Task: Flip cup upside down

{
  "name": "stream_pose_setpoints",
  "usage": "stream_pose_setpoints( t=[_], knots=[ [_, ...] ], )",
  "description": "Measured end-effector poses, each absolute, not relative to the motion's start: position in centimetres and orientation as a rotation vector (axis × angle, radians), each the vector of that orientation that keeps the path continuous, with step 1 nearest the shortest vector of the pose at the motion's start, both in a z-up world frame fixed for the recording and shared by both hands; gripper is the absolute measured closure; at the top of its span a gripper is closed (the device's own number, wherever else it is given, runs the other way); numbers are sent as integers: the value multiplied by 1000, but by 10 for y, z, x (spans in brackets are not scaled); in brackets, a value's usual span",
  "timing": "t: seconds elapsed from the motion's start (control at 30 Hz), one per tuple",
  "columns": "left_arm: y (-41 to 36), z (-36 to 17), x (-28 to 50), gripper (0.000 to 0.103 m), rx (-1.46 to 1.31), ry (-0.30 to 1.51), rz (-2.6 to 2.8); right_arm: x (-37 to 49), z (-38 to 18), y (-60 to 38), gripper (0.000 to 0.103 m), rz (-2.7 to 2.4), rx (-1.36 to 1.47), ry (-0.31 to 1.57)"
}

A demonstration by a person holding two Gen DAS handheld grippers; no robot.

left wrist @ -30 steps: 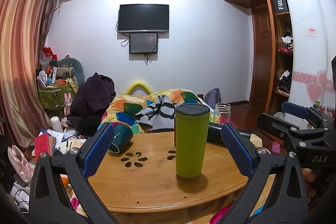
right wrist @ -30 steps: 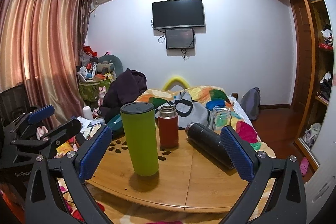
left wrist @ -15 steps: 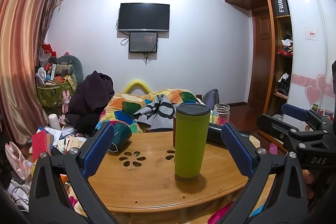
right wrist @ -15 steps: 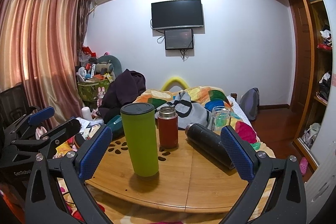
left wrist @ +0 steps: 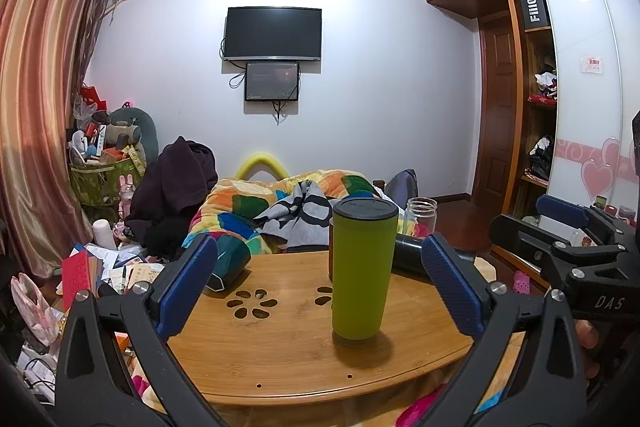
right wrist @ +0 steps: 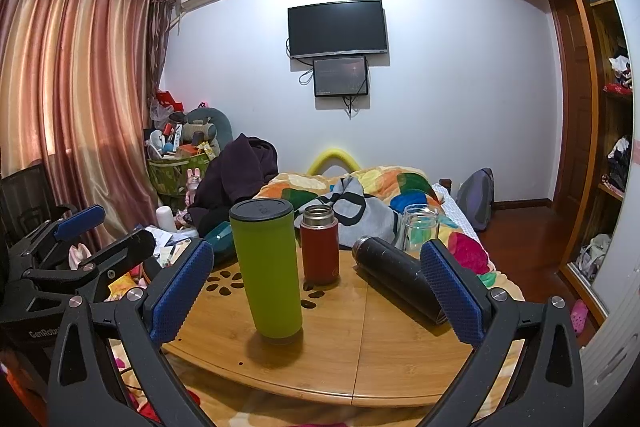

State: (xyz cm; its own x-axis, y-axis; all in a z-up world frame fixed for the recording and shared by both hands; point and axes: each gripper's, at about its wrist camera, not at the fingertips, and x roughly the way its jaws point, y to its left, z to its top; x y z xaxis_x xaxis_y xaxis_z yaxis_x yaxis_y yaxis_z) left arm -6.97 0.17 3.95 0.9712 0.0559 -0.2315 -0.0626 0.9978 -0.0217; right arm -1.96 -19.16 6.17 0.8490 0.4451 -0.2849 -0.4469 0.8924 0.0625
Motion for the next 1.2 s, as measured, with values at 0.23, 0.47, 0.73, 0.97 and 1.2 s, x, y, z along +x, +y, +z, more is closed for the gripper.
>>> stream_pose_setpoints(
  t=[0.23,0.47,0.73,0.97,1.2],
  knots=[
    [0,39,-69,0,-27,235,56,-21,64,-193,0,471,-6,296],
    [0,39,-70,0,-26,235,56,-20,66,-193,0,472,-4,295],
    [-2,40,-71,0,-24,232,53,-22,69,-194,0,473,-3,291],
    [-2,41,-71,0,-22,232,49,-22,69,-194,0,474,-2,291],
    [-2,42,-70,0,-25,235,47,-22,70,-194,0,472,-3,290]
  ],
)
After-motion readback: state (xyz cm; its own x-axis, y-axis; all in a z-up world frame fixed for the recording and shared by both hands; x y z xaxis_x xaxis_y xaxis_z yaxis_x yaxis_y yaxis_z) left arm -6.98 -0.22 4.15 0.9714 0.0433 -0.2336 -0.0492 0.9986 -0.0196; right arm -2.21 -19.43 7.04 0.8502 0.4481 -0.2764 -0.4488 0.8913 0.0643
